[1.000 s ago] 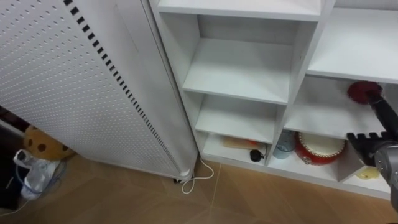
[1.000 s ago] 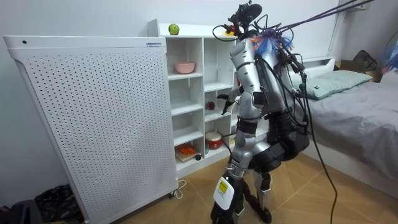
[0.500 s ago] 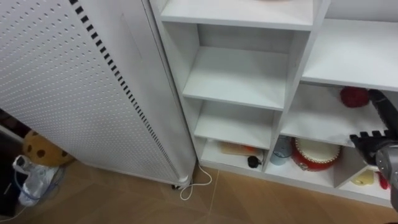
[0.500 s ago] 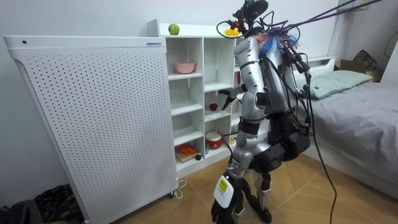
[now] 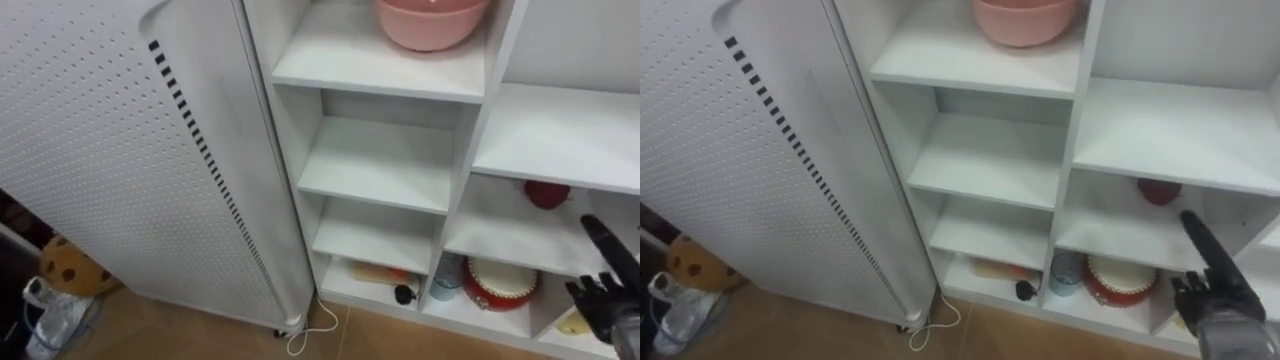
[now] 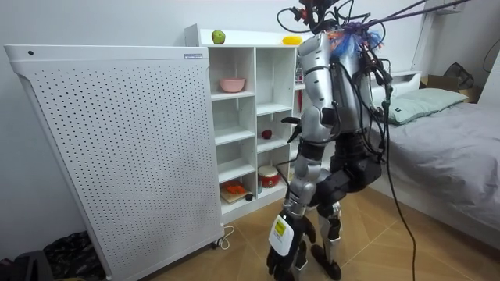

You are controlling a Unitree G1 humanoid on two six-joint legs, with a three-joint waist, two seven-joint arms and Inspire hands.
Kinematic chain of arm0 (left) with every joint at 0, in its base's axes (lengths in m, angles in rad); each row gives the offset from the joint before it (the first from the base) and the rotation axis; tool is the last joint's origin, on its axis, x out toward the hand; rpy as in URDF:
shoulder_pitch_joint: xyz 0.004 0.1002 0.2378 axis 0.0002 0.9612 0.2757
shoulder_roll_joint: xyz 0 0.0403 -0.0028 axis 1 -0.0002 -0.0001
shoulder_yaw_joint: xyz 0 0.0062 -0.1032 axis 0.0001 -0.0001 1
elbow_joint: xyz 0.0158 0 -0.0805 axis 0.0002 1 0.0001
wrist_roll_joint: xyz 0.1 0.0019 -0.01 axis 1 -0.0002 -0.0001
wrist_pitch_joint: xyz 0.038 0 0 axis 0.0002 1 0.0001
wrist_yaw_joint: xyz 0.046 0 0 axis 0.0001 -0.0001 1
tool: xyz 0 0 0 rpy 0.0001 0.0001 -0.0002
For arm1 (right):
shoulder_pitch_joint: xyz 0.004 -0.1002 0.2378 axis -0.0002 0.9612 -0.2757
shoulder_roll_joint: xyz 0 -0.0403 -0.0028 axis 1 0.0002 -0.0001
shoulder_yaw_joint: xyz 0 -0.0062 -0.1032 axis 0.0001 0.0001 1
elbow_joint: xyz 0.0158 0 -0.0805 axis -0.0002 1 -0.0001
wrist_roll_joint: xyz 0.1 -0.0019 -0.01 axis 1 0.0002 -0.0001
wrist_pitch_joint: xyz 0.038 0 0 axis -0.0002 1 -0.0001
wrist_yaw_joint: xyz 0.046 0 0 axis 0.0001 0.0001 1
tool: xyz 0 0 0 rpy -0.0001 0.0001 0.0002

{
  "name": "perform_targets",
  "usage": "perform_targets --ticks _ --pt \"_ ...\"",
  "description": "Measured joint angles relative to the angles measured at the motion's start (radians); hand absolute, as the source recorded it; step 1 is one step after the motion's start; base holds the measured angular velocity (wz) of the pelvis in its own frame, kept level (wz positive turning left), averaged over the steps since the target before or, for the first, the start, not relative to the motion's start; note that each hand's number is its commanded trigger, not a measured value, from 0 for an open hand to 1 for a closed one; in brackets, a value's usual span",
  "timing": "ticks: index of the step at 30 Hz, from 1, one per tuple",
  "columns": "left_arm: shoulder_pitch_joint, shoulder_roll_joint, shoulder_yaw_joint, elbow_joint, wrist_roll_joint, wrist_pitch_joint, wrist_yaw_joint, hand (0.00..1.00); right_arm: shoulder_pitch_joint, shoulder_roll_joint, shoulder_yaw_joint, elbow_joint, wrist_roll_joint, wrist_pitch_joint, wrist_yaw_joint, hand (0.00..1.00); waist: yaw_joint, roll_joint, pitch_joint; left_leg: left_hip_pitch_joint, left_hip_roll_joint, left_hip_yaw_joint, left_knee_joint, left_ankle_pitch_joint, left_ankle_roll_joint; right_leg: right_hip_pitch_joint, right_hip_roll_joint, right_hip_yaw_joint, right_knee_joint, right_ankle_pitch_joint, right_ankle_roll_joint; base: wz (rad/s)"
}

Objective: Arrange fruit in the closet

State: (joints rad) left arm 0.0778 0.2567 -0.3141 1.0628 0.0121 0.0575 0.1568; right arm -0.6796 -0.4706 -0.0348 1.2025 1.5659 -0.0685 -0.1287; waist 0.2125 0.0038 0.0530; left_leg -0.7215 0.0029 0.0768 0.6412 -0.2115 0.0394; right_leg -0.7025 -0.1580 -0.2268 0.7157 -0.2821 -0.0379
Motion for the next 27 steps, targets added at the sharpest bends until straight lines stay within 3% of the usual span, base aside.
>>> perform_targets --ticks 3,8,11,13,16,19,23,27 --pt "-0.02 -0.003 0.029 0.027 0.002 0.001 -0.013 0.0 0.055 0.004 0.015 0.047 -0.033 0.015 0.084 0.0 -0.005 -0.003 0.0038 0.065 0.001 -0.007 -0.045 0.005 -0.004 0.074 0.002 -0.026 -0.054 0.007 -0.004 0.03" --pt "-0.027 -0.001 0.063 0.025 0.003 0.009 -0.016 0.0 0.154 0.021 0.014 0.085 -0.084 0.05 0.18 0.0 -0.034 -0.003 0.0023 0.18 0.0 -0.035 -0.139 0.018 -0.01 0.215 0.025 -0.055 -0.176 0.025 0.01 0.13" --pt "-0.018 -0.001 0.123 0.009 0.028 0.01 -0.011 0.0 0.256 0.046 0.012 0.088 -0.112 0.074 0.22 0.0 -0.067 -0.014 -0.0053 0.268 -0.002 -0.027 -0.216 0.035 -0.009 0.308 0.027 -0.084 -0.256 0.039 0.018 0.2" --pt "0.022 -0.003 0.176 -0.021 0.048 0.012 -0.005 0.0 0.372 0.107 0.011 0.089 -0.151 0.079 0.249 0.0 -0.1 -0.026 -0.025 0.358 -0.007 -0.023 -0.27 0.037 -0.011 0.407 0.043 -0.095 -0.324 0.044 0.029 0.18" --pt "0.029 -0.009 0.2 -0.023 0.049 0.007 -0.002 0.0 0.53 0.167 0.01 0.089 -0.207 0.107 0.268 0.0 -0.146 -0.031 -0.0404 0.468 -0.015 -0.022 -0.322 0.036 -0.011 0.544 0.057 -0.109 -0.415 0.055 0.044 0.2" --pt "0.027 -0.014 0.242 -0.037 0.05 0.0 -0.003 0.0 0.64 0.188 0.009 0.085 -0.338 0.114 0.288 0.0 -0.163 -0.029 -0.0506 0.56 -0.014 -0.005 -0.382 0.036 -0.011 0.619 0.06 -0.09 -0.456 0.06 0.054 -0.17" --pt "0.03 -0.015 0.282 -0.045 0.048 -0.03 -0.008 0.0 0.715 0.198 0.026 0.082 -0.517 0.114 0.293 0.0 -0.179 -0.022 -0.0523 0.654 -0.015 0.022 -0.438 0.036 -0.011 0.696 0.073 -0.061 -0.498 0.075 0.061 -0.28" --pt "0.063 -0.061 0.316 -0.041 0.048 -0.045 0.042 0.0 0.773 0.241 0.058 0.083 -0.741 0.106 0.273 0.0 -0.181 -0.027 -0.0532 0.734 -0.012 0.035 -0.471 0.033 -0.013 0.763 0.085 -0.038 -0.532 0.082 0.06 -0.16"
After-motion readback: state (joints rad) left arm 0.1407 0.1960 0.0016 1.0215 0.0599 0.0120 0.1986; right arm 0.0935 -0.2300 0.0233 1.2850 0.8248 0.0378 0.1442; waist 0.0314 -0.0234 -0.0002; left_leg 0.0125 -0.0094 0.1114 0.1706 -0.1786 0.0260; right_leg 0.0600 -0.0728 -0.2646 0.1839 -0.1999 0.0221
